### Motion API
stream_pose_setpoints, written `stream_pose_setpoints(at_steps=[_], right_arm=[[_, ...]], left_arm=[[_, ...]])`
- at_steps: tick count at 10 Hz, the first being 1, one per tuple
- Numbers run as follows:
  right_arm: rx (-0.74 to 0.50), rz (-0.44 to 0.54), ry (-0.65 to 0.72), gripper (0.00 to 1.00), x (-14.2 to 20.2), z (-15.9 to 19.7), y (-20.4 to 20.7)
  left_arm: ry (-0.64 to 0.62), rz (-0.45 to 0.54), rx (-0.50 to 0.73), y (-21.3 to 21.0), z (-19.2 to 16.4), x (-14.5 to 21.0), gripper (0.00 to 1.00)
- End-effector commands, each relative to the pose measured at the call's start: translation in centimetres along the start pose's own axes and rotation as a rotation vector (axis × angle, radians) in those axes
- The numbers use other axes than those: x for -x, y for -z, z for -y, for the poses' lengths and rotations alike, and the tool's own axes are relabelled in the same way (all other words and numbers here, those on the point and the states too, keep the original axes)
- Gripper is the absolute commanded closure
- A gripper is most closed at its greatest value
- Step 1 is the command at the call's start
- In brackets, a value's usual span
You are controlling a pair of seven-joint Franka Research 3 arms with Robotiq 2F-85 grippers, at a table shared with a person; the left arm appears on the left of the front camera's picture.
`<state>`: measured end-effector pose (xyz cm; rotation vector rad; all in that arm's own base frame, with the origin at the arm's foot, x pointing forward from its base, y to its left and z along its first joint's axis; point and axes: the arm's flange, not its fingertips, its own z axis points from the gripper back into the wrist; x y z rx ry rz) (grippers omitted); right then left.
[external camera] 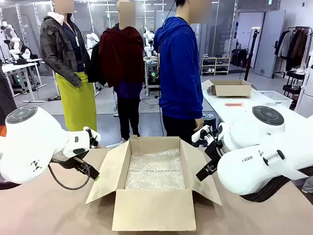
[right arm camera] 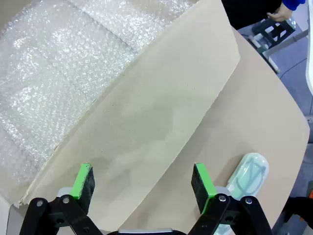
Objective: Pack the glasses set securely to prepare it for shipping.
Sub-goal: Place the Glasses case inside the Package Box.
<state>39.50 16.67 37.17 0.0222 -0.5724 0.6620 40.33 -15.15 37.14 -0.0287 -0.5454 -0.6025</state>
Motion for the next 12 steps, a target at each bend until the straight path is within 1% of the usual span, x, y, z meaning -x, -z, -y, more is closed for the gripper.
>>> stream_pose_setpoints(at_steps=[1,11,12], right_arm=[[0.0,0.0,0.0,0.0,0.0,0.0,0.0],[0.001,0.0,-0.002,0.0,0.0,0.0,0.0],[0.02,0.035,0.007,0.0,-0.8,1.5,-2.9]], left_arm=[[0.0,0.0,0.0,0.0,0.0,0.0,0.0],[0.002,0.0,0.0,0.0,0.1,0.0,0.0],[0.052,0.109,0.033,-4.5,0.5,-2.4,0.0]])
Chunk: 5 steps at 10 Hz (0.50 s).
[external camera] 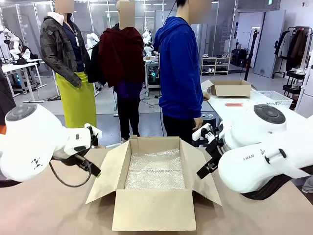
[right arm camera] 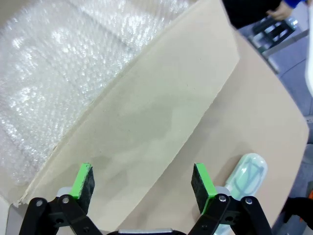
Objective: Pack the glasses set securely to prepare it for shipping.
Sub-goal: Place the Glasses case inside the Package Box.
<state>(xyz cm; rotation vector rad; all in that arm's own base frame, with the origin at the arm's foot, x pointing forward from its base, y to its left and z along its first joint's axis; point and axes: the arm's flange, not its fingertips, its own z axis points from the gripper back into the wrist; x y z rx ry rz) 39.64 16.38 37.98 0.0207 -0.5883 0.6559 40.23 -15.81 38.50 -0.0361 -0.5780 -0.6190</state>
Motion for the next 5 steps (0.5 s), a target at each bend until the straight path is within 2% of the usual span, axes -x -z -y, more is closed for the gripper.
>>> stream_pose_setpoints(at_steps=[1,3,5], right_arm=[[0.026,-0.008,0.019,0.0,-0.4,3.0,-4.6],[0.015,-0.029,0.18,0.0,0.8,6.9,-8.2],[-0.014,-0.142,0.362,0.0,1.7,10.1,-8.5]], left_arm=[[0.051,0.092,0.079,-7.3,-0.2,-3.1,0.0],[0.136,0.139,0.213,-14.5,-0.9,-4.6,0.0],[0.246,0.216,0.409,-19.6,-1.3,-4.5,0.0]])
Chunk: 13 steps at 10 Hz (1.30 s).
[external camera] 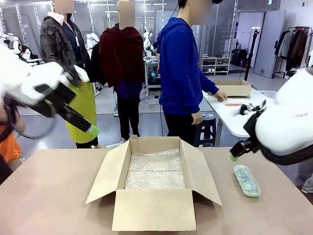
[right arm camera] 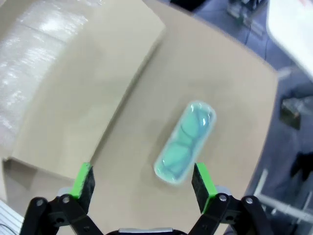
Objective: Pack the glasses set securely to prepare it for shipping.
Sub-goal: Place the Glasses case inside the Package Box.
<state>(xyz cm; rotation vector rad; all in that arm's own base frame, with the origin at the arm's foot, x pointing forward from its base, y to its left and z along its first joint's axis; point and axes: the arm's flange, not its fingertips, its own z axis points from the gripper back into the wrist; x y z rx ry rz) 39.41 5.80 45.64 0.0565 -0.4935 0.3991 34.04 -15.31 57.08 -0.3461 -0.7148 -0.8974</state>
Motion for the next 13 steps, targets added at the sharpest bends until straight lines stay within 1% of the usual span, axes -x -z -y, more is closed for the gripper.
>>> stream_pose_setpoints(at_steps=[1,2,3,4,5,8,9,10,11,12,13], right_arm=[[-0.041,-0.073,0.152,0.0,-0.9,1.5,0.8],[-0.053,-0.123,0.209,0.0,-0.9,2.4,1.8],[-0.04,-0.167,0.236,0.0,-0.6,3.7,3.0],[-0.031,-0.147,0.223,0.0,-0.5,4.0,3.6],[-0.039,-0.131,0.175,0.0,0.5,3.6,1.8],[-0.039,-0.131,0.175,0.0,0.5,3.6,1.8],[-0.037,-0.143,0.186,0.0,0.1,3.9,2.5],[-0.043,-0.166,0.202,0.0,-0.2,4.7,4.0],[-0.075,-0.191,0.248,0.0,-0.4,5.3,6.2],[-0.075,-0.211,0.269,0.0,-0.5,5.4,7.7],[-0.061,-0.254,0.287,0.0,-0.6,5.5,8.9]], left_arm=[[0.085,-0.013,0.134,-2.7,-1.2,1.1,0.0],[0.103,-0.007,0.146,-3.6,-1.5,1.7,0.0],[0.098,0.005,0.166,-4.5,-1.8,2.5,0.0],[0.049,0.029,0.14,-4.6,-2.1,3.0,0.0],[0.094,0.018,0.146,-4.5,-0.8,1.5,0.0],[0.094,0.018,0.146,-4.5,-0.8,1.5,0.0],[0.094,0.018,0.146,-4.5,-0.8,1.5,0.0],[0.094,0.018,0.146,-4.5,-0.8,1.5,0.0],[0.094,0.018,0.146,-4.5,-0.8,1.5,0.0],[0.094,0.018,0.146,-4.5,-0.8,1.5,0.0],[0.094,0.018,0.146,-4.5,-0.8,1.5,0.0]])
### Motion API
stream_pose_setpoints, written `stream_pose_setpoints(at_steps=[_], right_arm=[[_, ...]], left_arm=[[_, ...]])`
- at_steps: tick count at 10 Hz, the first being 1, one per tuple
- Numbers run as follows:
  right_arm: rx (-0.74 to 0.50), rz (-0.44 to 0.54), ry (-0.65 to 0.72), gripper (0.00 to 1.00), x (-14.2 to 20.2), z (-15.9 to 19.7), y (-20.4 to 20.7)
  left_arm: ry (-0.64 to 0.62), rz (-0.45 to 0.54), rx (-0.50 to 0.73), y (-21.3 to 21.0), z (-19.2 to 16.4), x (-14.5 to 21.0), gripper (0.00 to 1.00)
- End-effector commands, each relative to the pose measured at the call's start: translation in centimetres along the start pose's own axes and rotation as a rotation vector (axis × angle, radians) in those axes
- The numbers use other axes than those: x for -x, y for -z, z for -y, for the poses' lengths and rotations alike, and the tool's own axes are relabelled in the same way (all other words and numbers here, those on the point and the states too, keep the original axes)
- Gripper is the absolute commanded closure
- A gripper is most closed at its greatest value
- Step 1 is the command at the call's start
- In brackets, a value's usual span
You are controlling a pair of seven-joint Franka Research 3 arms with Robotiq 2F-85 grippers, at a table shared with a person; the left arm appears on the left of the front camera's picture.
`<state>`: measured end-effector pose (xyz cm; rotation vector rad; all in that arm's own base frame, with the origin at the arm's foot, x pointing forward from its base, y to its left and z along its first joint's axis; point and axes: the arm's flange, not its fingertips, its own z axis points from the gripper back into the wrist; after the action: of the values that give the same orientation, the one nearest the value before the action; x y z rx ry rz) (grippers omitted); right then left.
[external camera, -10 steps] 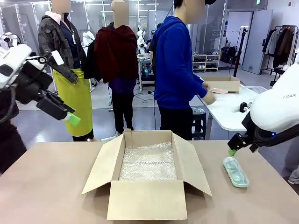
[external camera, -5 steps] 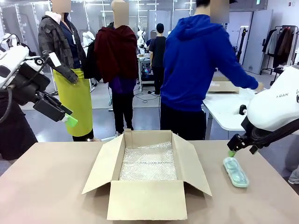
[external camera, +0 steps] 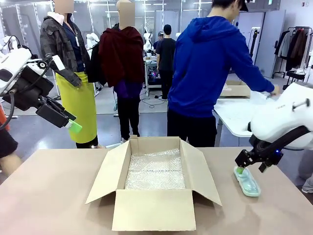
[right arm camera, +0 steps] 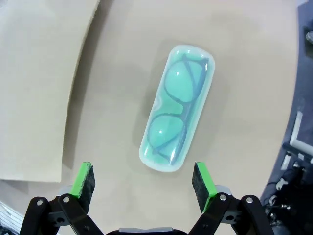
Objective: Pack the glasses set securely to prepare it for shipping.
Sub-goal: Place the Glasses case inside the Package Box.
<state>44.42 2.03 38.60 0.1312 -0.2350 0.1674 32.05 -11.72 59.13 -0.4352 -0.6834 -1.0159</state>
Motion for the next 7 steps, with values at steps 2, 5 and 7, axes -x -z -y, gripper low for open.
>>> stream_pose_setpoints(at_steps=[2,5,7], right_arm=[[0.025,-0.057,0.104,0.0,-2.2,1.1,3.4],[0.087,-0.086,0.166,0.0,-3.1,1.8,5.8],[0.106,-0.112,0.191,0.0,-4.3,2.6,7.5]], left_arm=[[0.019,0.011,0.02,-0.2,-0.2,0.0,0.0],[0.019,0.011,0.02,-0.2,-0.2,0.0,0.0],[0.019,0.011,0.02,-0.2,-0.2,0.0,0.0]])
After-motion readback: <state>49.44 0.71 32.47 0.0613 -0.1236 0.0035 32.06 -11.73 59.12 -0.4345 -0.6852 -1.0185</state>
